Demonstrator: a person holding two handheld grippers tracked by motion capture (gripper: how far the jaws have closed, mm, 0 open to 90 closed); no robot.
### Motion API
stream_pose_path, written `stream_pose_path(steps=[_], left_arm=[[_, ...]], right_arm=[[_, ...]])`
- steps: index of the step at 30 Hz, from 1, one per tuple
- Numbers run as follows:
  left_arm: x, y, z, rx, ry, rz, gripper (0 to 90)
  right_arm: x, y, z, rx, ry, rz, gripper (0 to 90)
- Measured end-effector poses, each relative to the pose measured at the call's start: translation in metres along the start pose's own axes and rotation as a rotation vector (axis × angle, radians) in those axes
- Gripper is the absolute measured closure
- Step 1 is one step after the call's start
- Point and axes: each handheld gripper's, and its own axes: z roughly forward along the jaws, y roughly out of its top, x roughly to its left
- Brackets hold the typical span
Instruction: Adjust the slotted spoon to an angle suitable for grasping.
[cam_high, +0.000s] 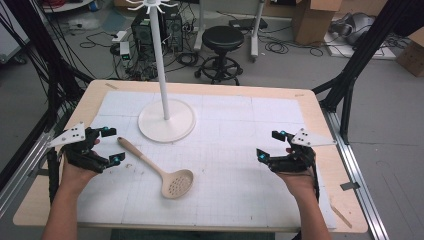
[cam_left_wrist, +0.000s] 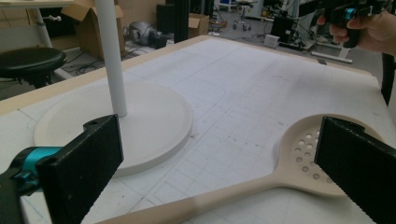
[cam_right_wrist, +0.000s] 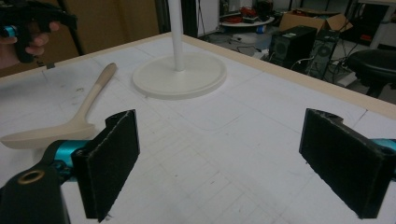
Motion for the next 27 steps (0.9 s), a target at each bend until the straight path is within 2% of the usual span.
stream_pose_path(steps=[6,13,17,18,19,20,23,24,25,27], left_arm=[[-0.001,0.000,0.003,0.009,-0.005,0.006,1.7],[-0.001,-0.002,0.010,0.066,-0.013,0.021,1.7],[0.001,-0.002,0.015,0.094,-0.009,0.013,1.7],[0.003,-0.002,0.020,0.128,-0.016,0.015,1.7],[0.003,-0.002,0.020,0.128,-0.016,0.015,1.7],[0.003,0.000,0.027,0.160,-0.018,0.024,1.7],[0.003,0.003,0.034,0.183,-0.029,0.032,1.8],[0.004,0.005,0.038,0.206,-0.031,0.036,1.8],[0.005,0.007,0.044,0.249,-0.035,0.052,1.8],[0.005,0.009,0.051,0.293,-0.043,0.068,1.8]], right_arm=[[-0.001,-0.004,-0.001,0.015,-0.001,-0.001,10.9],[0.001,-0.002,-0.004,0.017,-0.012,-0.007,10.9],[0.000,-0.002,-0.003,0.017,-0.014,-0.006,10.9],[0.000,-0.003,-0.003,0.018,-0.014,-0.004,10.9],[0.000,-0.003,-0.003,0.018,-0.014,-0.004,10.9],[-0.001,-0.003,-0.002,0.020,-0.013,-0.001,10.9],[0.000,-0.003,-0.002,0.024,-0.012,0.003,10.9],[0.000,-0.003,-0.002,0.024,-0.011,0.003,10.9],[0.000,-0.003,-0.002,0.023,-0.012,-0.002,10.9],[0.000,-0.003,-0.002,0.024,-0.012,0.000,10.9]])
